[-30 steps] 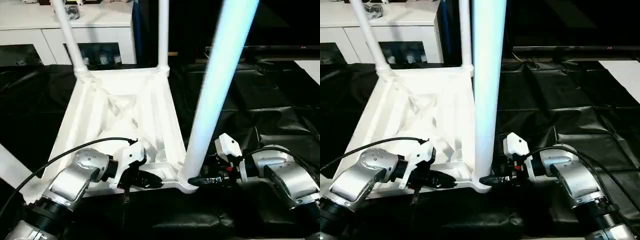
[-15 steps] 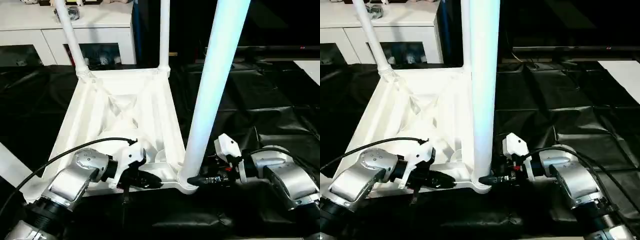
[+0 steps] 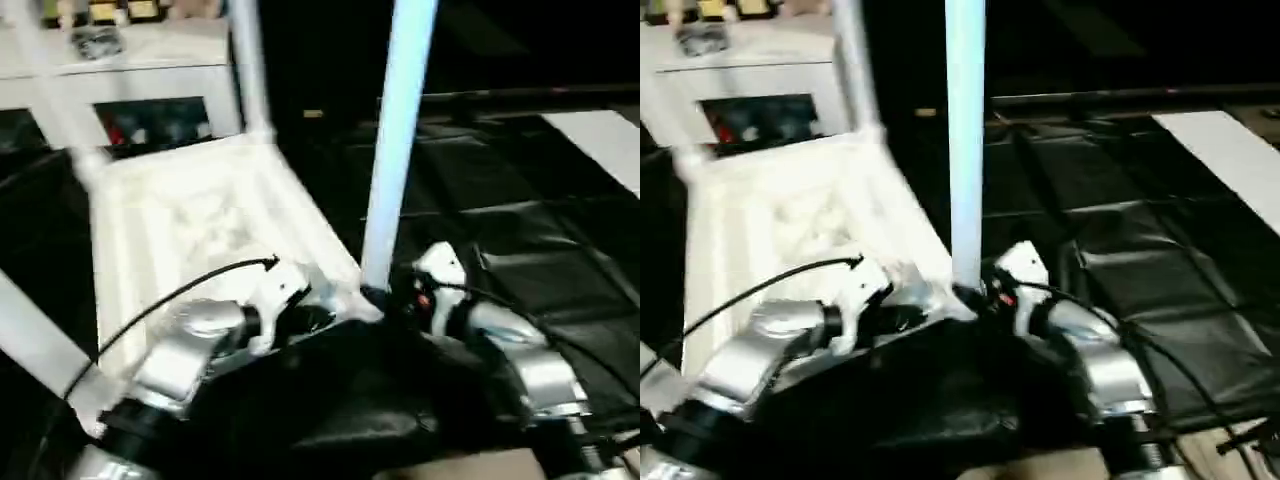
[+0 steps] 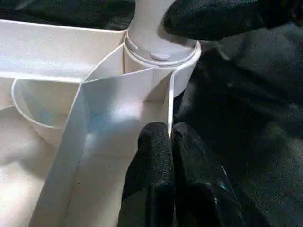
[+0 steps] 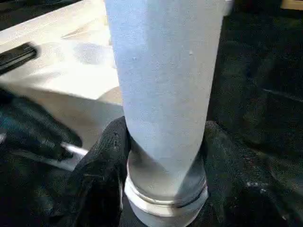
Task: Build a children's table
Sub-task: Rotate leg to tighten, then rotate table base
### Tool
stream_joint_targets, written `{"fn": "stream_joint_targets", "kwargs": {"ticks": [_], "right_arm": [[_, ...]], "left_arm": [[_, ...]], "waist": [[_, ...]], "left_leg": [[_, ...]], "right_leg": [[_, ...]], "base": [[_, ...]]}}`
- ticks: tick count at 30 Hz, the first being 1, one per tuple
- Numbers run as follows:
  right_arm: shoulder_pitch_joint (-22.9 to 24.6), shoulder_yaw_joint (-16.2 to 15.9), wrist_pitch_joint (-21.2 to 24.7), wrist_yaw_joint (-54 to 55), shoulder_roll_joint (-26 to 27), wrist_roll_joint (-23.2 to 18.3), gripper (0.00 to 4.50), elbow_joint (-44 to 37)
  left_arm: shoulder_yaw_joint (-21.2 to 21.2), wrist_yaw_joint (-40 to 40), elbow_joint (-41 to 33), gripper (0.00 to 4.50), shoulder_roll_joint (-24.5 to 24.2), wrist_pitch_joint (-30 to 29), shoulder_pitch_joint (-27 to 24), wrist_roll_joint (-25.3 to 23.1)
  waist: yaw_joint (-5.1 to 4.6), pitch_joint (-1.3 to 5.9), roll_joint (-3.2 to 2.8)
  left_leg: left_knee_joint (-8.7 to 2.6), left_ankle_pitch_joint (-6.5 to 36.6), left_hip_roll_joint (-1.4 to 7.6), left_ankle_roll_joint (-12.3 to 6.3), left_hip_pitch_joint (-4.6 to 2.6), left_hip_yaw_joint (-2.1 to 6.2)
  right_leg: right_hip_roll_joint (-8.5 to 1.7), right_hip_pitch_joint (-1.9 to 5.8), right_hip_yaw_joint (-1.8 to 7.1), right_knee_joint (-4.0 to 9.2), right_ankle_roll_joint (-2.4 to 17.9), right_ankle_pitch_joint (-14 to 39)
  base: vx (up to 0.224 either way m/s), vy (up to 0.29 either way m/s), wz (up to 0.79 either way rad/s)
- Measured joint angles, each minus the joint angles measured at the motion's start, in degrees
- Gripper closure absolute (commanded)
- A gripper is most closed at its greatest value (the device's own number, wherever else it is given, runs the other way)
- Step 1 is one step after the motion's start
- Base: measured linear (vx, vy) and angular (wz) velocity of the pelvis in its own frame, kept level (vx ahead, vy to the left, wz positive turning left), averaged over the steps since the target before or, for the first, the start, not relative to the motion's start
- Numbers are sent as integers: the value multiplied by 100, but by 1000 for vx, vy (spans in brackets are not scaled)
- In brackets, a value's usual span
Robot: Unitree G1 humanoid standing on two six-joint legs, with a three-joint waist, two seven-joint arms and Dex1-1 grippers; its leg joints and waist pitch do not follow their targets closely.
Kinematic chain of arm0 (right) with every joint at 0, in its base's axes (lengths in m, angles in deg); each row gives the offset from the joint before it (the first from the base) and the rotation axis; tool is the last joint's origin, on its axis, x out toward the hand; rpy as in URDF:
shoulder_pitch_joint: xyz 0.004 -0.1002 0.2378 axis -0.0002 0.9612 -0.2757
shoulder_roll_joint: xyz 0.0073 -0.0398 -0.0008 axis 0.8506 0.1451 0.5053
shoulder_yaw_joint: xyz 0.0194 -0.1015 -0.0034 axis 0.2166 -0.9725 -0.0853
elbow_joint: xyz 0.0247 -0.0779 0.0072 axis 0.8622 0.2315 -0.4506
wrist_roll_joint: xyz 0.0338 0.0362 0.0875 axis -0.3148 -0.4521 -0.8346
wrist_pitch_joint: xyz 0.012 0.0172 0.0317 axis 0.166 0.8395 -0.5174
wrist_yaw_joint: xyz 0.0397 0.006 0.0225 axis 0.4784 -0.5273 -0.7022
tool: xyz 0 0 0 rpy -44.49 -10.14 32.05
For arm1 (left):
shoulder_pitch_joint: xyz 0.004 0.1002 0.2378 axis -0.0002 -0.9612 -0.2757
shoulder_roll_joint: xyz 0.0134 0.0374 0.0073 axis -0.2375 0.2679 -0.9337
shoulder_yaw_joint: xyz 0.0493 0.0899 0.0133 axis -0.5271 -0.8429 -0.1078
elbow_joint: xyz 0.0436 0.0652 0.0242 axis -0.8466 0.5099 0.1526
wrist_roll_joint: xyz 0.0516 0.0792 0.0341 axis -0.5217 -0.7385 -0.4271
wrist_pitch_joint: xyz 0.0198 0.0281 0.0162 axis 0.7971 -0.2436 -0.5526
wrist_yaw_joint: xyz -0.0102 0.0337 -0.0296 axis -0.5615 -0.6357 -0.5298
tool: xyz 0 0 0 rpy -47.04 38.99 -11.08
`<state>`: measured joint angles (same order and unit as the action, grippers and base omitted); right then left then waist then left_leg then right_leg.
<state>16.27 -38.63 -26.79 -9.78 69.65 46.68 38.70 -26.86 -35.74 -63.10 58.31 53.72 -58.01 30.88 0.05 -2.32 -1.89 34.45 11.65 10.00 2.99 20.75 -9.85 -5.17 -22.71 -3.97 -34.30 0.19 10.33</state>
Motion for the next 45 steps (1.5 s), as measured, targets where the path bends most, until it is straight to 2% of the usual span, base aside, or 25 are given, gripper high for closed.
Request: {"fn": "stream_joint_targets", "kwargs": {"ticks": [2, 3, 5, 10, 14, 15, 17, 22, 27, 28, 30, 33, 34, 35, 36, 37, 39, 40, 42, 43, 45], "right_arm": [[-8, 25, 16, 546, 345, 179, 255, 14], [-16, 24, 4, 719, 443, 243, 220, 28], [-32, 17, -6, 849, 502, 264, 185, 57], [-25, 66, 122, 796, 452, 145, 143, 11], [163, 78, 247, 344, 16, 102, 132, -407], [264, 110, 303, 197, -157, -17, 132, -593], [436, 206, 422, -197, -579, -260, 132, -927], [891, 601, 513, -1156, -1504, -767, 132, -1684], [1337, 999, 951, -1885, -2155, -1334, 132, -2262], [1420, 996, 1045, -1967, -2246, -1429, 132, -2362], [1538, 956, 1149, -2057, -2270, -1532, 125, -2482], [1550, 713, 1152, -2032, -2167, -1557, 125, -2546], [1544, 662, 1151, -2029, -2144, -1556, 125, -2557], [1481, 580, 1134, -1974, -2044, -1531, 125, -2543], [1431, 515, 1124, -1927, -1958, -1514, 125, -2513], [1312, 423, 1098, -1865, -1838, -1423, 125, -2426], [1049, 314, 1029, -1741, -1655, -1302, 125, -2113], [968, 291, 1016, -1680, -1608, -1261, 125, -1996], [731, 171, 914, -1581, -1499, -1110, 125, -1717], [518, 107, 837, -1465, -1391, -1027, 125, -1428], [296, 91, 734, -1303, -1315, -880, 125, -1111]], "left_arm": [[21, -289, -67, 450, 113, -77, -33, -116], [23, -363, -83, 450, 141, -88, -39, -159], [23, -422, -108, 450, 176, -101, -55, -181], [-60, -419, -205, 450, 216, -59, -105, -179], [-196, -368, -353, 450, 219, 39, -181, -160], [-236, -345, -406, 450, 222, 51, -196, -154], [-311, -294, -484, 450, 230, 80, -218, -147], [-397, -260, -588, 450, 224, 126, -276, -150], [-357, -410, -700, 450, 242, 340, -499, -152], [-321, -467, -735, 450, 288, 372, -571, -147], [-268, -511, -825, 395, 360, 363, -693, -67], [-223, -495, -1483, 393, 470, 254, -861, 229], [-223, -493, -1629, 367, 498, 233, -862, 296], [-205, -527, -1879, 355, 517, 161, -943, 372], [-201, -547, -2031, 351, 518, 133, -1015, 419], [-188, -604, -2242, 349, 520, 101, -1179, 445], [-147, -685, -2552, 323, 499, 18, -1447, 502], [-152, -730, -2700, 310, 497, -39, -1597, 546], [-109, -802, -3084, 307, 375, -179, -1981, 604], [-98, -842, -3356, 306, 259, -287, -2252, 638], [-96, -863, -3556, 270, 168, -388, -2507, 647]], "waist": [[-47, 4, 0], [-62, 6, -4], [-89, 7, -1], [-62, 7, -1], [34, 6, 2], [67, 5, -1], [193, 4, 1], [321, 3, 2], [318, -3, 11], [311, -3, 10], [310, -13, 26], [332, -16, 65], [340, -14, 67], [331, -29, 125], [335, -16, 111], [313, -29, 169], [298, -44, 244], [325, -46, 300], [320, -31, 368], [305, -37, 431], [336, -49, 501]], "left_leg": [[-4, 0, 0, 0, -4, 5], [-3, 0, -1, 0, -3, 9], [-3, 0, -5, 0, -2, 11], [-3, 0, -10, -1, 3, 11], [-4, 0, -10, -2, 25, -5], [-6, 1, -9, -3, 30, -5], [-17, 3, -1, -8, 36, -9], [-26, -1, 1, -61, 37, -18], [-23, 3, 1, -56, 35, -20], [-23, 9, 1, -43, 34, -20], [-22, 17, 1, -30, 36, -19], [-19, 16, 3, -29, 35, -18], [-14, 16, 3, -29, 32, -18], [-16, 16, 2, -28, 33, -22], [-14, 16, 3, -29, 34, -22], [-16, 16, 3, -28, 43, -22], [-19, 17, 5, -27, 40, -19], [-19, 14, 7, -22, 43, -16], [-19, 9, 10, -14, 30, -18], [-20, 8, 9, -12, 34, -19], [-19, 5, 10, -7, 28, -12]], "right_leg": [[1, 0, -5, 16, 0, 0], [1, -1, -8, 26, 0, 0], [0, -1, -7, 43, -3, 2], [0, -4, 1, 79, 0, 0], [0, -11, 20, 79, 34, -70], [0, -12, 21, 79, 29, -73], [1, -13, 17, 77, -2, -54], [-3, -22, 20, 44, -14, -4], [-5, -11, 23, 24, -29, 9], [-5, -12, 23, 24, -34, 11], [-5, -14, 22, 21, -50, 20], [-5, -14, 22, 19, -46, 17], [-6, -13, 23, 20, -45, 17], [-7, -16, 26, 19, -41, 15], [-7, -13, 27, 10, -30, 8], [-7, -14, 26, 10, -34, 10], [-7, -16, 22, 6, -57, 24], [-7, -18, 15, 8, -58, 25], [-5, -19, 18, 7, -58, 25], [-5, -15, 19, 6, -59, 25], [-5, -21, 13, 9, -61, 27]], "base": [[0, 0, 0], [0, 0, 0], [0, 0, 0], [0, 0, 0], [0, 0, 0], [57, -8, 8], [62, -8, 6], [12, -2, 1], [0, 0, 0], [0, 0, 0], [0, 0, 0], [0, 0, 0], [0, 0, 0], [0, 0, 0], [0, 0, 0], [0, 0, 0], [0, 0, 0], [0, 0, 0], [0, 0, 0], [0, 0, 0], [0, 0, 0]]}}
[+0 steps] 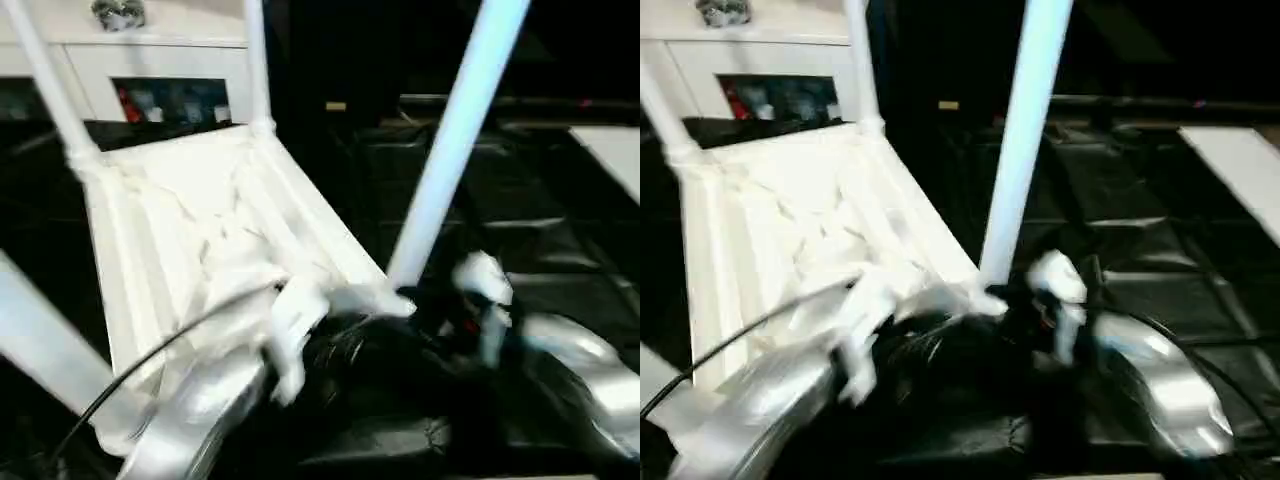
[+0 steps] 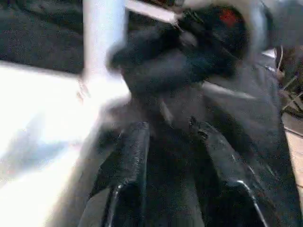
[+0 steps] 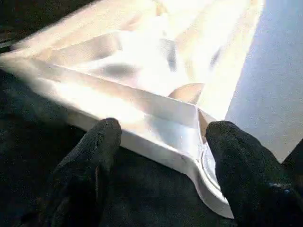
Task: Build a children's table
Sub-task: Rotate table base
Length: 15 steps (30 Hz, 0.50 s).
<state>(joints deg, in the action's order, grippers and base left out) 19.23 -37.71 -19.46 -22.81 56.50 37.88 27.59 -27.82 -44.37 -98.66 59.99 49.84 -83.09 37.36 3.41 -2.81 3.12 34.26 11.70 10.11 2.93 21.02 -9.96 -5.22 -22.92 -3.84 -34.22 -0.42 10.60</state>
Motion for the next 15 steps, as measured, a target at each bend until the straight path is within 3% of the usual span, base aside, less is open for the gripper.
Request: {"fn": "stream_joint_targets", "kwargs": {"ticks": [3, 7, 12, 15], "right_arm": [[-441, -49, -177, 362, 215, 246, 125, 695], [-1132, -81, -519, 970, 461, 631, 125, 1834], [-1776, -108, -877, 1581, 671, 932, 125, 2976], [-2233, -93, -1205, 2070, 775, 1137, 125, 3856]], "left_arm": [[60, -17, -384, 264, -240, -120, -482, 50], [195, -47, -880, 220, -566, -178, -1176, 84], [464, 83, -1399, 186, -1011, -309, -1815, 323], [779, 399, -1746, 160, -1534, -399, -2380, 551]], "waist": [[23, 7, 137], [20, 0, 314], [36, 16, 398], [42, 6, 479]], "left_leg": [[-2, -1, 0, 2, -2, -7], [-1, -10, 0, 16, -2, -6], [-1, -14, 0, 23, 2, -7], [-1, -18, 3, 32, 1, 1]], "right_leg": [[0, 1, 7, 0, 1, -1], [0, 2, 8, -1, 1, -1], [0, 2, 12, -8, 0, -1], [3, -5, 7, -28, -1, 0]], "base": [[0, 0, 0], [0, 0, 0], [0, 0, 0], [0, 0, 0]]}}
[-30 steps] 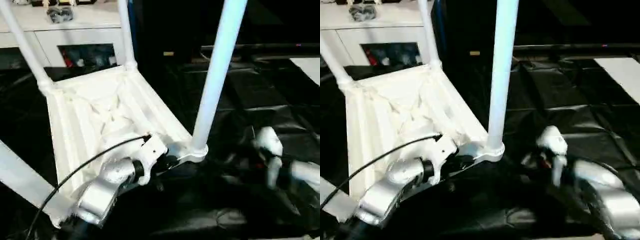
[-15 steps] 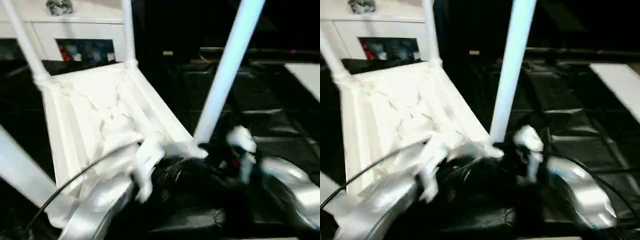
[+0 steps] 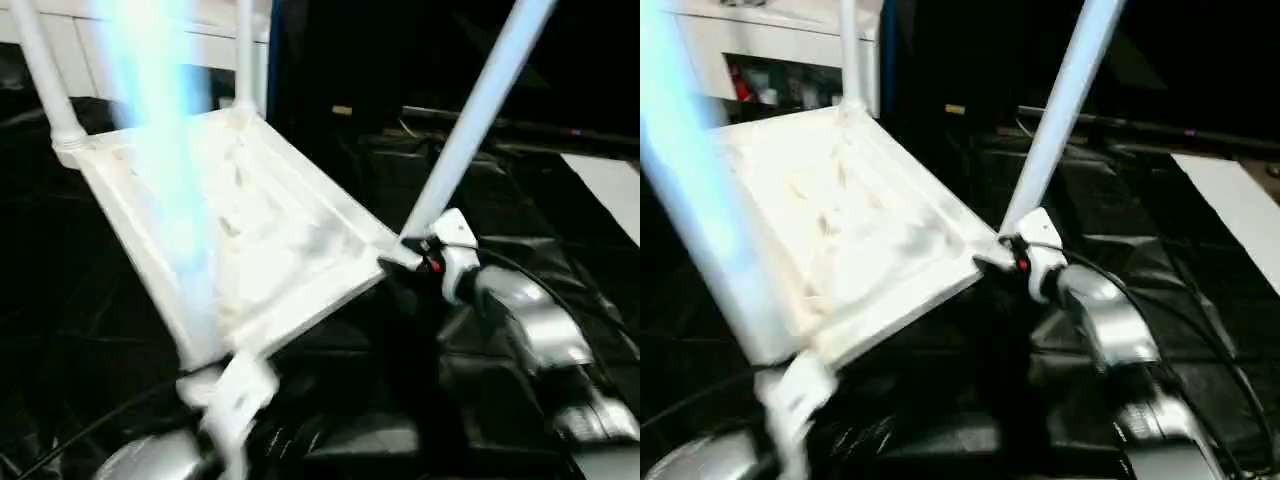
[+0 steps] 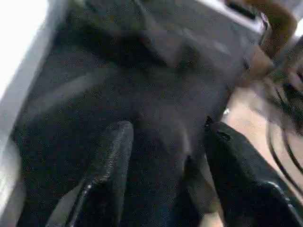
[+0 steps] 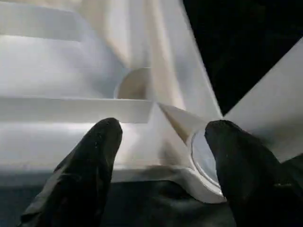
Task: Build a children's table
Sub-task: Rotate table base
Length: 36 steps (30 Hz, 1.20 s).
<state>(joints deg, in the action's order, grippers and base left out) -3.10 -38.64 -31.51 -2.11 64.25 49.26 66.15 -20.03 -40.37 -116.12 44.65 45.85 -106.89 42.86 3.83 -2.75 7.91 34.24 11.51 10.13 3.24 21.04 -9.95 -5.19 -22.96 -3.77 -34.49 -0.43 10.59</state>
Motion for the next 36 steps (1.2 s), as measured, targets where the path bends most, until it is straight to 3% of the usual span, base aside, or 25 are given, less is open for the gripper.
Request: {"fn": "stream_joint_targets", "kwargs": {"ticks": [4, 8, 10, 12, 15, 18, 21, 23, 24, 28, 30, 36], "right_arm": [[-492, 90, -494, 366, 98, 160, 125, 1111], [-582, 114, -731, 457, 116, 201, 125, 1468], [-584, 167, -857, 382, 136, 190, 125, 1554], [-584, 196, -942, 218, 176, 147, 125, 1544], [-548, 201, -999, 176, 287, 129, 125, 1462], [-275, 233, -932, 374, 318, 134, 125, 1084], [95, 343, -701, 670, 248, 136, 125, 543], [197, 369, -495, 765, 221, 134, 125, 255], [268, 424, -420, 817, 162, 135, 125, 91], [516, 558, -226, 1103, 37, 225, 125, -136], [646, 533, -110, 1254, 51, 340, 125, -133], [631, 321, 210, 1386, 266, 471, 125, -18]], "left_arm": [[895, 384, -296, 137, -487, -83, -757, 350], [1538, 538, -305, 99, -500, -10, -719, 552], [1944, 418, -201, 86, -365, 130, -303, 717], [2071, 227, -80, 64, -140, 293, 195, 953], [2044, 90, -6, 58, 29, 476, 698, 1186], [1761, 124, 261, 20, 242, 471, 1208, 1326], [1258, 266, 853, 12, 491, 495, 2034, 1286], [954, 311, 1268, 5, 610, 538, 2582, 1178], [818, 376, 1503, 5, 644, 605, 2808, 1120], [456, 558, 2389, 5, 667, 886, 3541, 765], [335, 601, 2595, 5, 770, 931, 3751, 735], [167, 994, 2745, 5, 780, 914, 4197, 1016]], "waist": [[33, -11, 77], [108, -20, 115], [131, -31, 137], [132, -35, 135], [118, -25, 149], [127, -26, 146], [179, -40, 38], [142, -45, -104], [136, -71, -257], [79, -17, -498], [47, -26, -552], [-166, -28, -577]], "left_leg": [[1, -3, 3, 7, 3, 1], [6, -4, 3, 7, 3, -4], [8, -8, 3, 14, 2, -2], [12, -11, 4, 18, 0, -1], [19, -20, 11, 34, -4, 2], [23, -24, 12, 40, -4, 1], [29, -27, 14, 44, -1, 3], [31, -28, 10, 44, -4, -11], [40, -29, 8, 43, 3, -2], [26, -29, -4, 42, -5, -10], [23, -34, 10, 50, 0, -3], [24, -43, 54, 64, 0, -3]], "right_leg": [[2, -6, 2, -21, -3, 3], [2, -3, 11, -25, -4, 3], [2, -4, 12, -42, -4, 3], [2, -3, 13, -50, -3, 3], [6, -1, 11, -59, 1, 0], [7, -3, 13, -68, 3, -2], [14, 19, 23, -66, 24, -15], [16, 25, 54, -72, 23, -19], [18, 25, 56, -67, 24, -22], [20, 15, 82, -74, 9, -35], [43, -1, 86, -84, 13, -35], [99, -8, 96, -82, 46, -42]], "base": [[0, 0, 0], [0, 0, 0], [0, 0, 0], [0, 0, 0], [0, 0, 0], [0, 0, 0], [0, 0, 0], [0, 0, 0], [0, 0, 0], [0, 0, 0], [0, 0, 0], [0, 0, 0]]}}
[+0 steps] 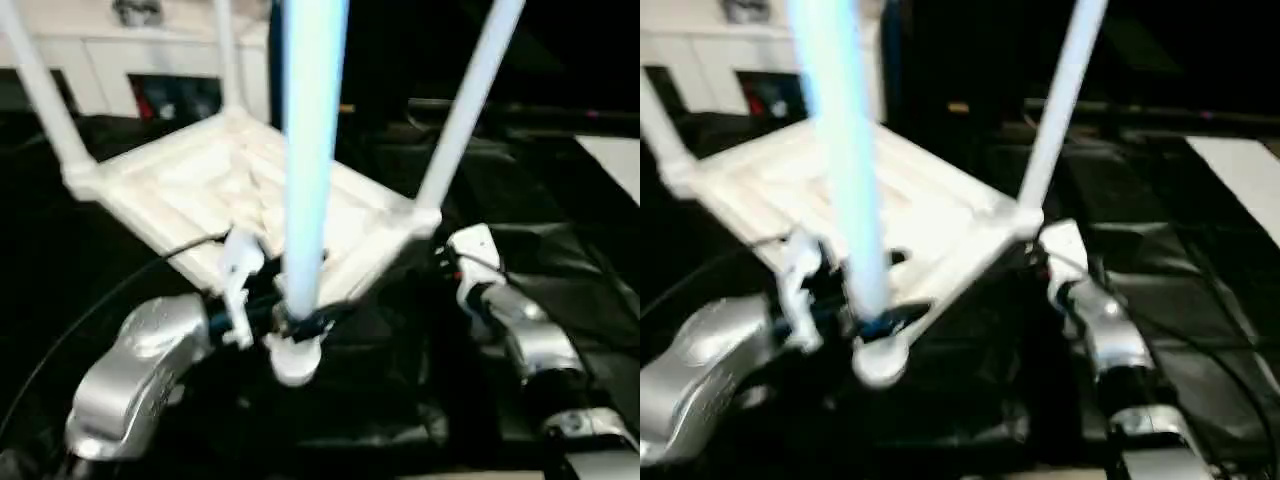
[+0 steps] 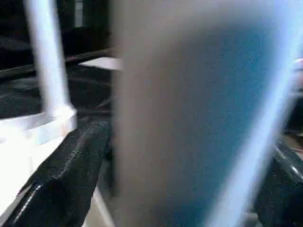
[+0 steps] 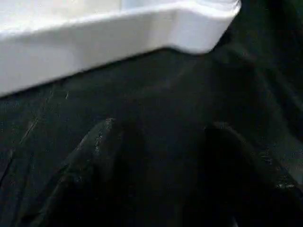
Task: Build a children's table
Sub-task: Rotate table base
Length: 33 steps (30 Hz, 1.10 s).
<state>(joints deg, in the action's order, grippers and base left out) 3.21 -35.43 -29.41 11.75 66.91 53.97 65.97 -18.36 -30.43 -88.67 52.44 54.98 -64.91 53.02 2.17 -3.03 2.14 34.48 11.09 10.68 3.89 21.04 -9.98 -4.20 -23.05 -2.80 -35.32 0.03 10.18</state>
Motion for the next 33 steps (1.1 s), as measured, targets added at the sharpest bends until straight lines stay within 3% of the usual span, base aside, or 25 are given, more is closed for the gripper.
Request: {"fn": "stream_joint_targets", "kwargs": {"ticks": [3, 5, 11, 18, 22, 33], "right_arm": [[-306, -10, -79, -9, 219, -7, 125, 359], [-441, -4, -192, -21, 404, -23, 125, 565], [-705, -46, -222, -17, 585, 5, 125, 883], [-793, -123, -430, -96, 733, 176, 125, 1104], [-889, -223, -512, -215, 812, 209, 125, 1229], [-937, -236, -700, -819, 955, 164, 125, 1339]], "left_arm": [[-99, 128, 116, 5, 22, -30, 12, 35], [-260, 147, 166, 5, 120, -34, 13, 34], [-507, 5, 299, 5, 580, 31, 20, 8], [-872, -304, 742, 5, 1184, 114, 302, -127], [-954, -650, 1251, 5, 1378, 339, 550, -488], [-912, -1161, 2600, 5, 1655, 1232, 1177, -1153]], "waist": [[-58, 4, -106], [-42, 8, -134], [-32, 9, -107], [-140, 5, -5], [-202, 2, 3], [-201, 0, -9]], "left_leg": [[11, 0, -1, 0, -3, -3], [10, 0, -3, -1, -4, -7], [13, 0, 2, -1, 2, -17], [10, 0, 21, -1, 1, -25], [10, 0, 22, -1, -4, -25], [10, 0, 25, -1, -5, -22]], "right_leg": [[0, -1, 7, 13, 16, -11], [-1, -2, 14, 9, 16, -11], [0, -3, 16, 16, 16, -10], [18, -6, 19, 19, 14, -9], [20, -9, 20, 19, 17, -11], [24, -13, 18, 26, 29, -18]], "base": [[0, 0, 0], [0, 0, 0], [0, 0, 0], [0, 0, 0], [0, 0, 0], [0, 0, 0]]}}
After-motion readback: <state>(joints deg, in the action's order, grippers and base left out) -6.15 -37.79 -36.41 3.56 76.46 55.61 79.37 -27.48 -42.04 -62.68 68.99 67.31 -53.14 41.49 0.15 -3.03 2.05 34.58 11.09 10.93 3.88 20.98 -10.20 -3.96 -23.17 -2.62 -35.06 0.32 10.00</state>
